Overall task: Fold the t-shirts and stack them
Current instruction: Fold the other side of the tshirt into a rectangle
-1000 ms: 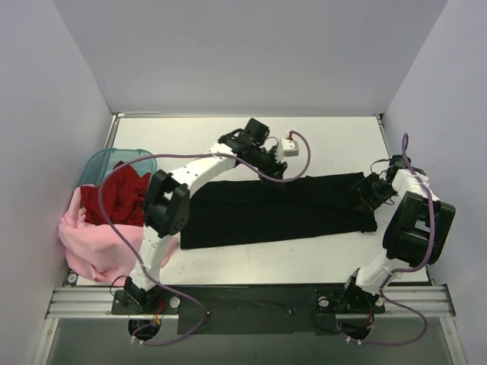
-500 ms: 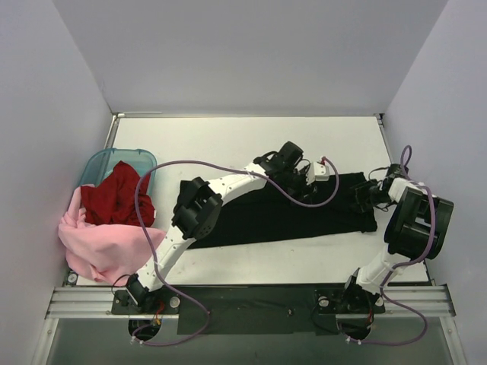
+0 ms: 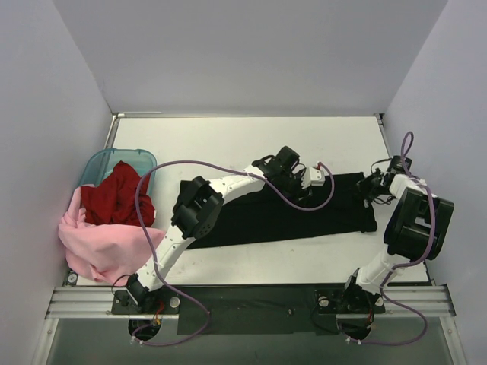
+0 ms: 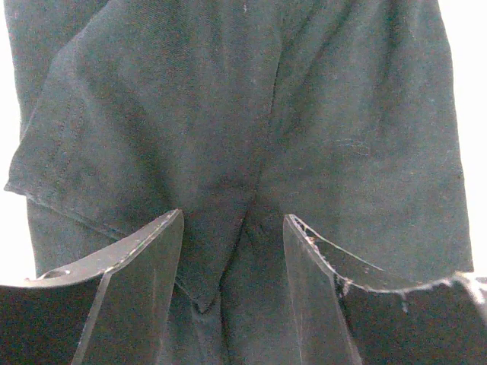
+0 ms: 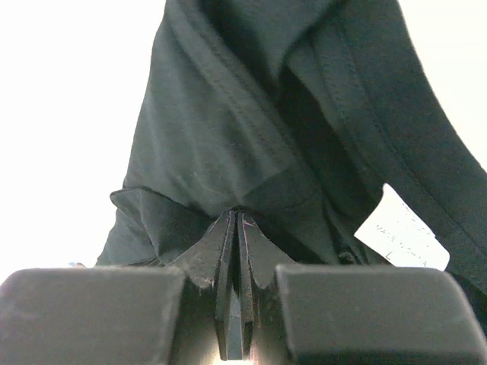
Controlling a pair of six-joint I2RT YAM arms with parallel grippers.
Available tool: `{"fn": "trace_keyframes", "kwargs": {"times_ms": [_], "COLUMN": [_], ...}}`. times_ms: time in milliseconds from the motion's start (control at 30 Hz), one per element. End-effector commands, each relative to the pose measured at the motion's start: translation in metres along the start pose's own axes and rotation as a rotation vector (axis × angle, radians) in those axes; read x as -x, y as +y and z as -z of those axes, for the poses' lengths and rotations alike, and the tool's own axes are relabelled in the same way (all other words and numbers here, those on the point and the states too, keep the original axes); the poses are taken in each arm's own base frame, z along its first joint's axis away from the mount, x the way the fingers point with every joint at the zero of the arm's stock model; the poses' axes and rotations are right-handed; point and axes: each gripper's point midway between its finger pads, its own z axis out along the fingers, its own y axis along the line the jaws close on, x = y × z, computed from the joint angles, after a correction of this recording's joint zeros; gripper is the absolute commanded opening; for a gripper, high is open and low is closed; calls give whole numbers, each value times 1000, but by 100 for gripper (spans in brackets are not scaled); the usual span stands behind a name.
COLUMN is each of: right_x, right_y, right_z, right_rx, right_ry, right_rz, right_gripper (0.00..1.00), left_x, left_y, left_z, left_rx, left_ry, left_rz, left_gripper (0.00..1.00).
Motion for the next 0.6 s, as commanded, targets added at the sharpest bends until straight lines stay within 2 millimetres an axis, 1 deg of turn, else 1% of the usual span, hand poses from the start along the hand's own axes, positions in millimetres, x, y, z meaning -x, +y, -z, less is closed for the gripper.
{"fn": "trace_keyframes", "kwargs": {"times_ms": [0,33,67,133,200,233,267,300,333,367,400,433,467,500,533,567], "right_x": [16,18,15,10,9,6,12,10,15,12,14,14,16,21,26,30], "right_y": [36,38,40,37,25,19,17,11,11,1,-5,-9,-18,-19,-21,-22], "right_z": [19,20,18,16,14,16,19,21,23,19,17,14,10,11,11,11], "right_rx": [102,109,110,103,63,49,32,21,13,-12,-37,-50,-88,-98,-112,-115], "right_ry": [-99,-120,-121,-117,-125,-142,-188,-221,-268,-266,-272,-267,-262,-271,-286,-296], "right_rz": [206,269,301,348,355,380,405,441,462,473,479,487,488,484,478,474], "right_gripper": [0,0,0,0,0,0,0,0,0,0,0,0,0,0,1,5], "left_x": [11,13,11,12,12,15,12,14,11,16,15,20,20,25,25,27], "left_y": [3,2,3,1,-1,-3,-6,-7,-11,-12,-14,-16,-18,-17,-17,-15], "left_z": [6,6,6,7,9,11,12,14,15,16,18,20,21,23,24,26], "left_rx": [5,4,4,-3,-20,-28,-41,-52,-68,-78,-93,-101,-113,-111,-109,-104], "left_ry": [-20,-24,-20,-20,-15,-19,-6,-11,1,-9,-3,-13,-11,-17,-15,-17], "left_rz": [-30,-35,-34,-39,-39,-48,-41,-53,-44,-57,-52,-62,-58,-63,-61,-61], "left_gripper": [65,65,65,65,65,65,65,65,65,65,65,65,65,65,65,65]}}
